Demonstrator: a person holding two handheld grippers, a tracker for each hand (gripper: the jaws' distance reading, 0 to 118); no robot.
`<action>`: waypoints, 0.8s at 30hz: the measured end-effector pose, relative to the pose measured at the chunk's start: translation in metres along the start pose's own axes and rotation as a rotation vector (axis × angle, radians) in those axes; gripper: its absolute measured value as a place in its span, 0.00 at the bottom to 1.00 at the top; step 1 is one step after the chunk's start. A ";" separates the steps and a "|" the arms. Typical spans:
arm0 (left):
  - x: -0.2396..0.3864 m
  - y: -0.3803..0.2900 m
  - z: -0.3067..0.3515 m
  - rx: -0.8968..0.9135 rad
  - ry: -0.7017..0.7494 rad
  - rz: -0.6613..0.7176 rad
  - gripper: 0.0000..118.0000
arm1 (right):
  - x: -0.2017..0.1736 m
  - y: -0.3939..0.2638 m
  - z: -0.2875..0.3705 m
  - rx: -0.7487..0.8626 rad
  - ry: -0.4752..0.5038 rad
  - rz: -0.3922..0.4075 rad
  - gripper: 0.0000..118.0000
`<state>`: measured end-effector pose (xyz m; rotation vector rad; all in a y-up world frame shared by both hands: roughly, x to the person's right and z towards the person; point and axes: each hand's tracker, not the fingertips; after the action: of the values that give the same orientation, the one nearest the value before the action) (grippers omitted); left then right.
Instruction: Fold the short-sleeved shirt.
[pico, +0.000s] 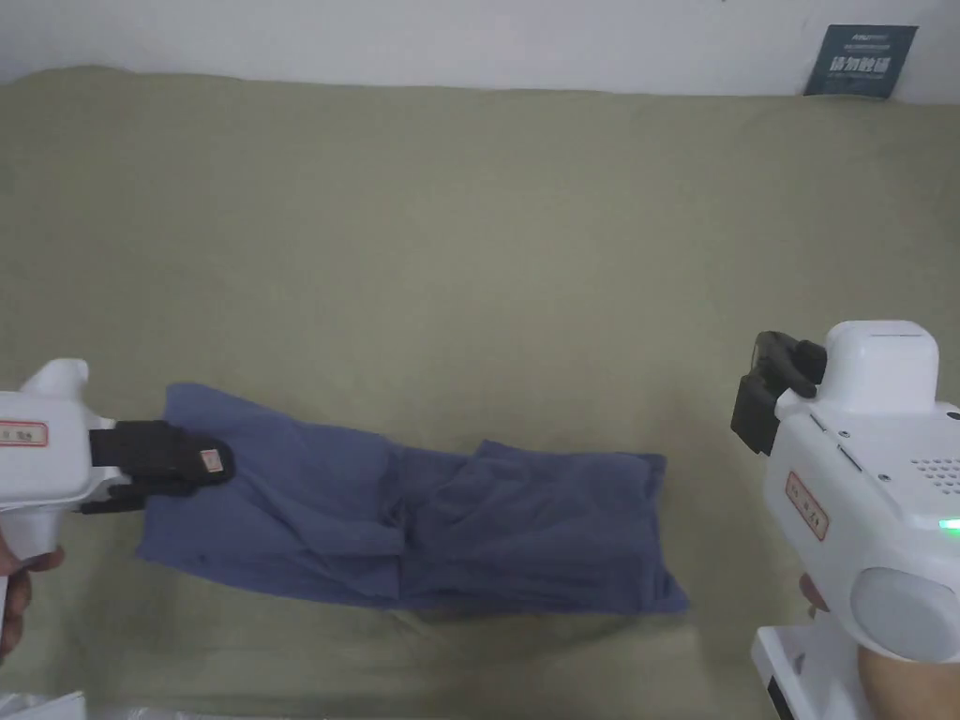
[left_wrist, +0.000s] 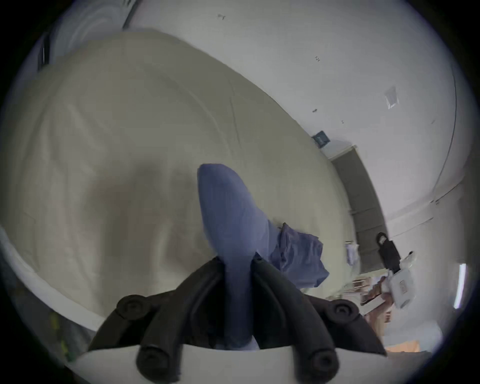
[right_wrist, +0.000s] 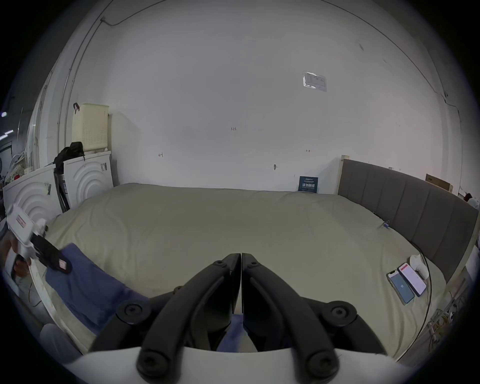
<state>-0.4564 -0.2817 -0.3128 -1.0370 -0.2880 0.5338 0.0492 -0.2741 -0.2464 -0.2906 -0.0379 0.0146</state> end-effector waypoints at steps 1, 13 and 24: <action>0.004 0.002 0.007 0.006 0.020 -0.018 0.09 | 0.000 0.000 0.000 0.000 0.004 -0.001 0.06; 0.160 -0.010 -0.067 -0.105 0.050 -0.333 0.09 | -0.009 0.000 0.004 -0.001 0.035 0.021 0.06; 0.236 -0.063 -0.216 -0.315 0.146 -0.446 0.62 | 0.002 -0.008 0.001 -0.032 0.024 0.022 0.06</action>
<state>-0.1396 -0.3367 -0.3683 -1.2637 -0.4691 0.0069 0.0512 -0.2811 -0.2437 -0.3231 -0.0112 0.0320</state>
